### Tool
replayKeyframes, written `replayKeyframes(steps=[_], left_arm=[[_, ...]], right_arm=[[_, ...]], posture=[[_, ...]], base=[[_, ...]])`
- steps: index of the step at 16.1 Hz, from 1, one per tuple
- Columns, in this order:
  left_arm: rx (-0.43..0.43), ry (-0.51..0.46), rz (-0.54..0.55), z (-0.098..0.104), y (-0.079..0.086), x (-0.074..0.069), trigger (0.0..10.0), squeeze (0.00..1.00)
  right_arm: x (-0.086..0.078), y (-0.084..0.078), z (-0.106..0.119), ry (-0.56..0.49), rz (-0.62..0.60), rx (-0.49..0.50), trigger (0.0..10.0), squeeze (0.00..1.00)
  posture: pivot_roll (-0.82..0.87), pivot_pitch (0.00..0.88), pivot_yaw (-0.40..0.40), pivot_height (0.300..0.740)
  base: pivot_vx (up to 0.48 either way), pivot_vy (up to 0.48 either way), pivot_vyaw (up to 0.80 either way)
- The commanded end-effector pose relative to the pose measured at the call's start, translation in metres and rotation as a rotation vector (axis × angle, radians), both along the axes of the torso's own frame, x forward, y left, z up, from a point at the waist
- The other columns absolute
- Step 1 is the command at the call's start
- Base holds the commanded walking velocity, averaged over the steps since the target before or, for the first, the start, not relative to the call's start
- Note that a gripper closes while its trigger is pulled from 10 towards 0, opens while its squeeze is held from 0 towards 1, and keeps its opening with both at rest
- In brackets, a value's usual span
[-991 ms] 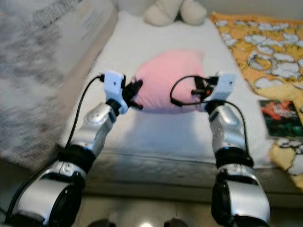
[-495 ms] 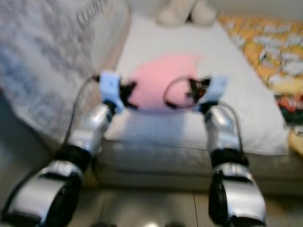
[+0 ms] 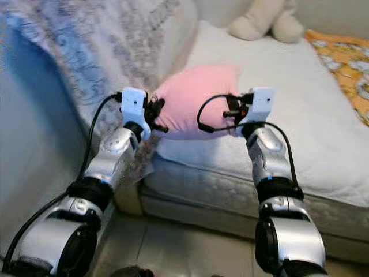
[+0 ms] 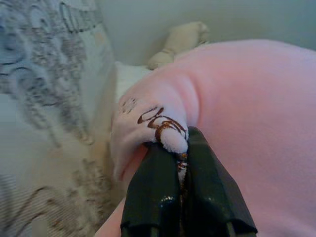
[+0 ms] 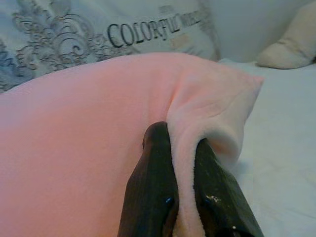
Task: Clean up the room
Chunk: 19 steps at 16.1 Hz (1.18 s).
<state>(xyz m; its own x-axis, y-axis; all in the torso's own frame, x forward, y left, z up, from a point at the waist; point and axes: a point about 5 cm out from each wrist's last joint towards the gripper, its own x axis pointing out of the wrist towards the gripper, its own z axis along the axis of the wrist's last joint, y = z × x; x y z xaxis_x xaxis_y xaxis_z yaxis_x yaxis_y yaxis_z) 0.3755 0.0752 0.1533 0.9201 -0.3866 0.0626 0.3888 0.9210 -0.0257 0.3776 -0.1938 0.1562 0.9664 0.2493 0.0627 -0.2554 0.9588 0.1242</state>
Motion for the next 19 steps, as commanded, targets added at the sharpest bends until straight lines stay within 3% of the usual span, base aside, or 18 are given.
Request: replayKeyframes(steps=[1,6,8,19], left_arm=[[0.018,-0.032,-0.003,0.0062,-0.0004,0.0008,10.0,0.00],[0.037,-0.041,-0.007,0.0061,-0.0009,-0.0004,10.0,0.00],[-0.007,-0.045,-0.020,0.0093,-0.0024,-0.0003,10.0,0.00],[-0.021,-0.016,0.068,0.0090,0.0034,0.0038,10.0,0.00]], right_arm=[[0.0022,-0.0067,0.0104,-0.040,-0.025,-0.016,10.0,0.00],[0.0028,-0.0087,0.0082,-0.035,-0.056,-0.024,10.0,0.00],[0.0033,-0.0091,0.0086,-0.032,-0.058,-0.026,10.0,0.00],[0.0042,-0.0044,0.0073,-0.022,-0.031,-0.034,10.0,0.00]], posture=[[-0.08,0.000,0.001,0.740],[-0.07,0.000,0.007,0.740],[-0.08,0.000,0.008,0.740],[-0.08,0.000,-0.004,0.740]], base=[[0.480,0.000,0.00],[0.480,0.000,0.00],[0.467,0.000,0.00],[0.442,0.000,0.00]])
